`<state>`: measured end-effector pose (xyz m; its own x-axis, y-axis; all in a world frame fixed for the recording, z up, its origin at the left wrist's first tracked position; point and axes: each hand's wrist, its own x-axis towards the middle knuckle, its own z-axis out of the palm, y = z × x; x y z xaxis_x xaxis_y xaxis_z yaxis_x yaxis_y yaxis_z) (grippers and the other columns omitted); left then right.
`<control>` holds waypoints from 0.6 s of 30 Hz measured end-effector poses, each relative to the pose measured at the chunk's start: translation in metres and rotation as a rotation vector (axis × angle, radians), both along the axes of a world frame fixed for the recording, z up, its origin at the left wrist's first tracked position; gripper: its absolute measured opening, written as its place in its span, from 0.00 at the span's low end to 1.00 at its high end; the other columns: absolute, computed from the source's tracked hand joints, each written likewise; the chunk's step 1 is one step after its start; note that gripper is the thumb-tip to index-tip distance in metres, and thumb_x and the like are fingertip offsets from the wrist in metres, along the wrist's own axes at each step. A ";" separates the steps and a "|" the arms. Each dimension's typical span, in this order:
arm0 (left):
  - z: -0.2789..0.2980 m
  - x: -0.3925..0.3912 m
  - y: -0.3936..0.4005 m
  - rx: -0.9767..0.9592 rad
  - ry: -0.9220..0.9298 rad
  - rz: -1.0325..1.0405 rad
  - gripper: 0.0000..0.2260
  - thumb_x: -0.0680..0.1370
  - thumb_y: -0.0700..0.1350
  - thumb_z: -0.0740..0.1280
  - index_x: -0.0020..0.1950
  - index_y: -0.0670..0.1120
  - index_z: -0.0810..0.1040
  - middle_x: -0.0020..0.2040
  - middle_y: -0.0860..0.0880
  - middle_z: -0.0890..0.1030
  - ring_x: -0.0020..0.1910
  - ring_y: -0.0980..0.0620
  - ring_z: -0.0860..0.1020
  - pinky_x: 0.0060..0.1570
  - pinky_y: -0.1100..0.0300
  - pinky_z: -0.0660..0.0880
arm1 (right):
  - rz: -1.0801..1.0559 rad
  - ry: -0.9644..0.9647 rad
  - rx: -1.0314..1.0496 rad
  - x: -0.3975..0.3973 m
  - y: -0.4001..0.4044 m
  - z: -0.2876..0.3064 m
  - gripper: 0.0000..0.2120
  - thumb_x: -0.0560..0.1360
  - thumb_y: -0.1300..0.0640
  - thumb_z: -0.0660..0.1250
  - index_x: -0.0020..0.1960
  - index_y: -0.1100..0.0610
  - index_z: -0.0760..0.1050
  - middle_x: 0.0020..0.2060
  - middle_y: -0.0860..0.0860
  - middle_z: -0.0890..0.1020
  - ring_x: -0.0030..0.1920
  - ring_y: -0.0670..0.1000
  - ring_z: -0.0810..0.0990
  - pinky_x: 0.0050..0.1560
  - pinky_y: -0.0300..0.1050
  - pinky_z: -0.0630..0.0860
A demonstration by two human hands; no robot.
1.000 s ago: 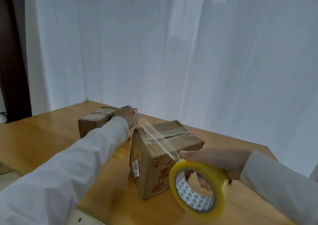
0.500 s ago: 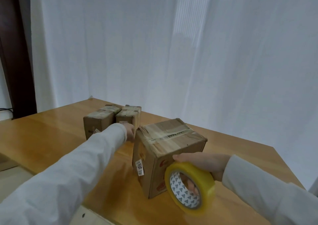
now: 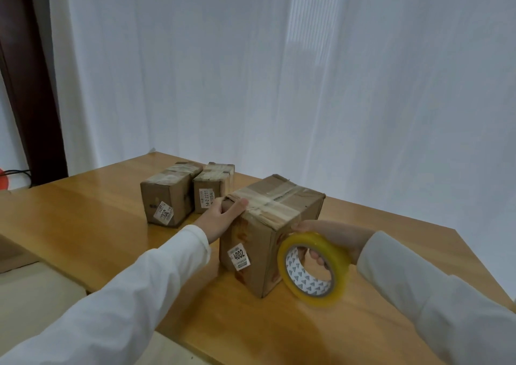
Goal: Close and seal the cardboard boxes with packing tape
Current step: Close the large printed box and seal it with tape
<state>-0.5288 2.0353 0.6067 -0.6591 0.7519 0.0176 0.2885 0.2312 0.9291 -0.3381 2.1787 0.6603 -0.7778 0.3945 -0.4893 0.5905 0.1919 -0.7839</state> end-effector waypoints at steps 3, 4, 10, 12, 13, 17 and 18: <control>-0.010 0.013 -0.001 0.088 0.139 -0.003 0.55 0.56 0.73 0.63 0.75 0.49 0.50 0.68 0.51 0.66 0.61 0.55 0.66 0.61 0.62 0.63 | -0.036 -0.014 -0.007 -0.002 0.005 -0.004 0.20 0.80 0.45 0.59 0.41 0.60 0.76 0.22 0.51 0.75 0.21 0.45 0.72 0.24 0.33 0.71; -0.010 0.017 0.000 0.098 0.307 0.020 0.56 0.54 0.74 0.64 0.75 0.49 0.50 0.68 0.53 0.63 0.63 0.56 0.62 0.64 0.61 0.59 | -0.045 -0.011 -0.005 -0.003 0.006 -0.006 0.20 0.79 0.44 0.59 0.43 0.60 0.76 0.23 0.51 0.76 0.21 0.45 0.73 0.25 0.34 0.72; 0.006 0.006 0.014 -0.126 0.809 -0.057 0.56 0.51 0.77 0.60 0.74 0.56 0.52 0.76 0.53 0.46 0.76 0.49 0.39 0.72 0.38 0.45 | -0.011 0.020 -0.012 -0.012 0.012 -0.008 0.20 0.79 0.44 0.59 0.41 0.59 0.76 0.22 0.51 0.75 0.20 0.46 0.72 0.23 0.33 0.71; 0.002 0.001 0.016 -0.078 0.777 -0.058 0.52 0.53 0.76 0.59 0.73 0.53 0.57 0.72 0.51 0.54 0.74 0.47 0.50 0.72 0.44 0.53 | -0.014 0.052 -0.017 -0.014 0.016 -0.013 0.21 0.78 0.44 0.60 0.41 0.60 0.77 0.23 0.51 0.76 0.21 0.45 0.72 0.23 0.34 0.72; -0.002 0.001 0.017 -0.024 0.763 -0.037 0.49 0.55 0.75 0.60 0.71 0.52 0.60 0.70 0.50 0.58 0.72 0.47 0.54 0.71 0.48 0.56 | -0.029 0.080 -0.030 -0.014 0.018 -0.017 0.21 0.78 0.43 0.60 0.40 0.60 0.77 0.23 0.51 0.76 0.21 0.45 0.73 0.24 0.35 0.72; -0.021 0.006 0.023 0.149 0.690 0.108 0.45 0.58 0.71 0.61 0.69 0.49 0.63 0.68 0.51 0.61 0.69 0.47 0.58 0.67 0.56 0.55 | -0.051 0.220 -0.179 -0.008 0.026 -0.032 0.22 0.74 0.43 0.61 0.36 0.60 0.80 0.23 0.54 0.76 0.21 0.48 0.73 0.24 0.38 0.73; -0.022 0.006 0.025 0.167 0.668 0.125 0.45 0.58 0.71 0.61 0.70 0.49 0.62 0.69 0.50 0.61 0.69 0.47 0.58 0.67 0.56 0.56 | -0.058 0.245 -0.221 -0.007 0.028 -0.033 0.23 0.73 0.43 0.61 0.33 0.59 0.80 0.23 0.54 0.75 0.21 0.48 0.73 0.25 0.39 0.73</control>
<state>-0.5227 2.0604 0.5843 -0.5484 0.6226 0.5582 0.7909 0.1695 0.5880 -0.3446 2.2070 0.6270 -0.8624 0.3468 -0.3688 0.3839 -0.0270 -0.9230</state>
